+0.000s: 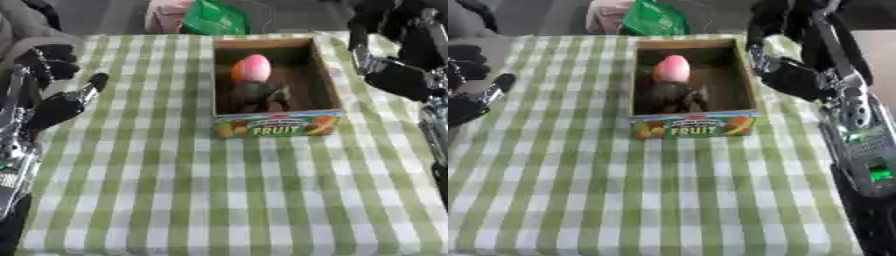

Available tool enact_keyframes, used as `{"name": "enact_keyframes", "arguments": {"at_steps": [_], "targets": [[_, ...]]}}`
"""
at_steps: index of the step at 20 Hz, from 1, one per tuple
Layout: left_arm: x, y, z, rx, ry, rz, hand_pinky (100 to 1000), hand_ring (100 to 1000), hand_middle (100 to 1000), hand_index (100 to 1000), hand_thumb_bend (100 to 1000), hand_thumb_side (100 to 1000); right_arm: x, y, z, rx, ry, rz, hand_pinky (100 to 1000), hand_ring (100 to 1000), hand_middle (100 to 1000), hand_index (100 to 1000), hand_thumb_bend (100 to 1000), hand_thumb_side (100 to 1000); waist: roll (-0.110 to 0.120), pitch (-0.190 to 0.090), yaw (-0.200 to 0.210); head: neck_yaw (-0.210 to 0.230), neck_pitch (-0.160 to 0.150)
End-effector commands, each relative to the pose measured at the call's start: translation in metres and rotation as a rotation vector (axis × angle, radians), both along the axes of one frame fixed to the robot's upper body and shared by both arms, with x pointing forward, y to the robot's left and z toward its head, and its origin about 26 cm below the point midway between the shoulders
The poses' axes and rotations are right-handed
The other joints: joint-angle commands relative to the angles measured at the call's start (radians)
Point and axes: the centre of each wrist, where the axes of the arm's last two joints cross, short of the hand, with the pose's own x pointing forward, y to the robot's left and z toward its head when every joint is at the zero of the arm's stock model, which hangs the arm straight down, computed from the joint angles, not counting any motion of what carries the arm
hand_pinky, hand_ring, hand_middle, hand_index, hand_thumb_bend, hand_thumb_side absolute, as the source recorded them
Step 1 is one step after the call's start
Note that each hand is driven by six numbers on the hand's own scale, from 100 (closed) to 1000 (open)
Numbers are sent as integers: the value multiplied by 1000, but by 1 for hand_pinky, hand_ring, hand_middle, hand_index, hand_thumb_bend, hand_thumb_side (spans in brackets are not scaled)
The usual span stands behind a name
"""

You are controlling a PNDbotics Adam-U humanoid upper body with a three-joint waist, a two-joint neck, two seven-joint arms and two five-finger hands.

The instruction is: Pick up objects on the table and place them in the box.

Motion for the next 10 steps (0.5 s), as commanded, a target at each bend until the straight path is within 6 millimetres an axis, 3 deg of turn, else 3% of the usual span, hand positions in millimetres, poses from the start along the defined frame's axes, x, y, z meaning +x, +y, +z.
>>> {"name": "enact_keyframes", "arguments": {"at_steps": [1,5,10], "targets": [[-11,1,15,-6,-51,-18,707,641,597,717,597,183,-20,21,33,-38,-129,169,662,669,586,731,100,100,-1,-18,-4,18,10],[-15,1,17,-11,-52,-18,707,641,596,717,594,184,-36,35,66,-42,-212,302,666,672,595,751,100,100,0,-18,-12,38,10],[-17,1,15,-12,-44,-10,707,640,595,718,591,187,-38,28,88,-52,-233,409,680,688,622,809,100,100,-3,-21,-20,53,10]]}}
